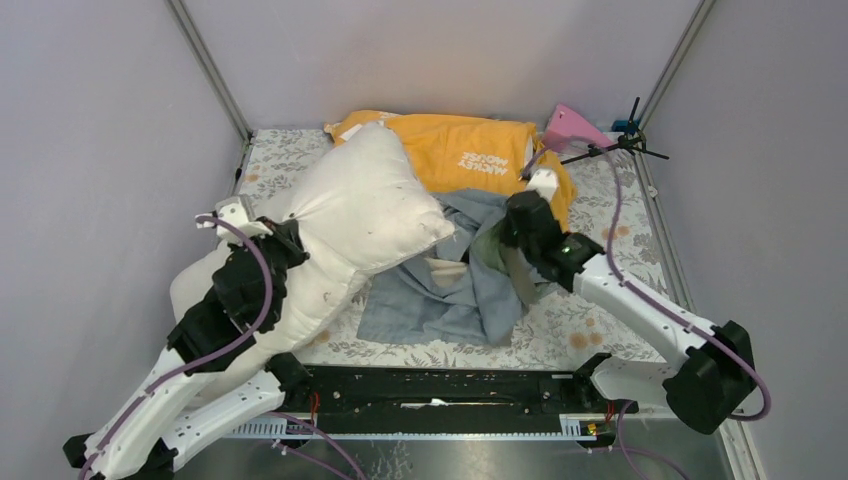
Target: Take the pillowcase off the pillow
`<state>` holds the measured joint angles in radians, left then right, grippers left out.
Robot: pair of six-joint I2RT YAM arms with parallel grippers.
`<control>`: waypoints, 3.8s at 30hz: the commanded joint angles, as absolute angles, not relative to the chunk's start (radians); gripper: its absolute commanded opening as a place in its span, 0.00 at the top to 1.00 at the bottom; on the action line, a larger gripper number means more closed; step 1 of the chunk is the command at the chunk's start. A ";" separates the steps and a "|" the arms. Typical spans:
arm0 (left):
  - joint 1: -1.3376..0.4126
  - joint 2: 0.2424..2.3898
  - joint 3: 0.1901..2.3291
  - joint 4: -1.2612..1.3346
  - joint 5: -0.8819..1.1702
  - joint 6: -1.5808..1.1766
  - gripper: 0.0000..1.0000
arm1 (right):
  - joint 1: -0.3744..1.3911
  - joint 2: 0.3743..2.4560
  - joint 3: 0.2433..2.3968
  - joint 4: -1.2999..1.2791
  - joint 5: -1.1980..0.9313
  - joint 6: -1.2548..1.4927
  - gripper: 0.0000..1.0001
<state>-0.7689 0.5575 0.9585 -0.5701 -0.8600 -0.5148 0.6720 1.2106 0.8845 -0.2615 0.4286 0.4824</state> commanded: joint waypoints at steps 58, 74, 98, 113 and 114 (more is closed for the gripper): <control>-0.349 1.068 0.915 -0.019 -0.369 -0.371 0.01 | -0.037 0.946 0.666 0.376 -0.158 0.505 0.00; -0.360 1.217 0.401 0.701 -0.580 -0.164 0.01 | -0.035 1.068 0.239 0.876 0.036 0.133 0.00; -0.116 1.485 0.286 1.094 -0.308 -0.079 0.01 | -0.020 1.550 0.259 1.196 0.037 0.022 0.00; -0.067 1.512 0.247 1.176 -0.079 -0.040 0.01 | -0.014 1.546 0.252 1.202 0.034 0.018 0.00; -0.067 1.517 0.246 1.193 -0.077 -0.039 0.01 | -0.013 1.547 0.252 1.204 0.034 0.018 0.00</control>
<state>-0.0982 1.4750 0.2794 1.3010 -0.0956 -0.0605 -0.0231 1.5475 0.2420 1.1431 0.0334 0.0334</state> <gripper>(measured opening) 0.984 0.993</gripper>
